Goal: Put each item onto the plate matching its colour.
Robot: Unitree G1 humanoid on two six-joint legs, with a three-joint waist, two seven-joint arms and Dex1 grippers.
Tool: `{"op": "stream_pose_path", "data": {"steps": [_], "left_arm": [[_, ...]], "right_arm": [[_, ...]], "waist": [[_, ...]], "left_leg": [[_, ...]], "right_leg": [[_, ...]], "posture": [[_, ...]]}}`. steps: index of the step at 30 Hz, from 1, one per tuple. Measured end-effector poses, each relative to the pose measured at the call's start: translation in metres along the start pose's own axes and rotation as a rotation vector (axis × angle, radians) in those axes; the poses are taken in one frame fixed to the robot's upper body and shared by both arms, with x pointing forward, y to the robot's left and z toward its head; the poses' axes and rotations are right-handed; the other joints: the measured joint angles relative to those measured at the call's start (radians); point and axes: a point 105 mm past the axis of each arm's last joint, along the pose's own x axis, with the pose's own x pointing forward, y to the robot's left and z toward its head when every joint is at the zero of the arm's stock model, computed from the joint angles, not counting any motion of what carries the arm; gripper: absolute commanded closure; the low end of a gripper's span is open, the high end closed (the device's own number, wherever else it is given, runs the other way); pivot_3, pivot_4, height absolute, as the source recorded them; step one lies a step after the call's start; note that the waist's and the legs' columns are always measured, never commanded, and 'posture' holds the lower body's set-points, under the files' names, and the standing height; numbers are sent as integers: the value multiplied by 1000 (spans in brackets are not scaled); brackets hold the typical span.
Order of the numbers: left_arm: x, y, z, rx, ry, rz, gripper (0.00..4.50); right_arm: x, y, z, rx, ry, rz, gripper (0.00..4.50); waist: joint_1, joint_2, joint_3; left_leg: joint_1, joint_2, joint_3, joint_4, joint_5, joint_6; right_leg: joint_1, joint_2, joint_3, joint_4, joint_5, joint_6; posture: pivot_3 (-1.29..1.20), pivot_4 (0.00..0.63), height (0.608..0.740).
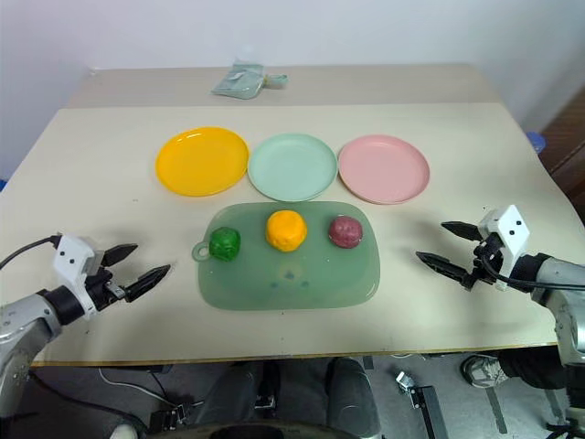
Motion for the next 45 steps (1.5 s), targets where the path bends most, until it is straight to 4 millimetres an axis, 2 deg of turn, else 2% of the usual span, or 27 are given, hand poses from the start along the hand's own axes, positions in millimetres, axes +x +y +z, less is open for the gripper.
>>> {"op": "stream_pose_path", "data": {"steps": [4,8,12,15,17,20,24,29,32,35,37,40,43,45], "left_arm": [[1,0,4,7,-17,12,0],[4,-1,8,-6,-47,24,0],[14,-6,33,-7,-137,-24,0],[25,-21,50,20,-165,-134,0],[33,-35,56,56,-160,-232,0],[46,-54,54,125,-118,-357,0],[57,-62,43,169,-54,-434,0],[74,-69,46,231,-37,-521,0],[83,-68,43,227,-20,-523,906],[86,-66,41,217,-23,-521,2221],[90,-64,44,208,-36,-508,2221],[110,-57,69,179,-135,-421,2221],[137,-39,116,144,-257,-284,2221],[153,-36,143,139,-303,-236,2221]], "right_arm": [[7,-3,11,-26,-33,-4,39],[14,-2,10,-25,-41,-13,39],[17,-2,15,-35,-53,-26,39],[19,3,22,-31,-80,-28,39],[20,10,27,-25,-95,-21,39],[21,23,32,-10,-111,-2,39],[19,46,36,40,-112,60,39],[15,78,51,43,-117,152,39],[17,88,58,32,-124,165,0],[17,92,58,40,-116,153,0],[18,92,57,45,-114,142,0],[19,93,60,41,-125,128,0],[23,90,65,32,-142,113,0],[27,88,69,18,-152,108,0]], "waist": [[-1,0,0],[1,0,0],[3,1,0],[3,1,0],[3,1,-1],[3,1,-1],[3,1,-1],[21,1,-1],[23,1,-1],[23,1,-1],[25,1,-1],[34,0,0],[50,-1,0],[51,-1,0]], "left_leg": [[0,0,0,0,0,0],[0,0,0,0,0,0],[0,-1,0,0,0,0],[0,-1,0,0,0,0],[0,-1,0,0,0,0],[0,-1,0,0,0,0],[0,-1,0,0,0,0],[0,-1,0,1,0,0],[0,-1,0,2,0,1],[0,-1,0,2,0,1],[-1,-1,-1,3,0,1],[-1,-1,-1,5,0,2],[-1,-2,-1,7,0,2],[-1,-2,0,7,-1,4]], "right_leg": [[0,0,0,0,0,0],[0,0,0,0,0,0],[0,0,0,0,0,0],[0,0,-1,1,0,0],[0,0,-1,1,0,0],[0,1,-1,0,0,0],[0,2,-1,0,0,0],[0,2,-1,1,0,0],[1,2,-1,1,0,1],[1,2,-1,1,0,1],[1,2,-1,1,0,1],[2,3,-1,2,0,1],[2,5,-2,2,1,1],[3,6,-2,2,1,2]], "posture": [[0,150,740],[0,150,740],[0,150,740],[0,150,740],[0,150,740],[0,150,740],[0,150,740],[0,150,740],[0,150,740],[0,150,740],[0,150,740],[0,150,740],[0,150,740],[0,150,740]]}}
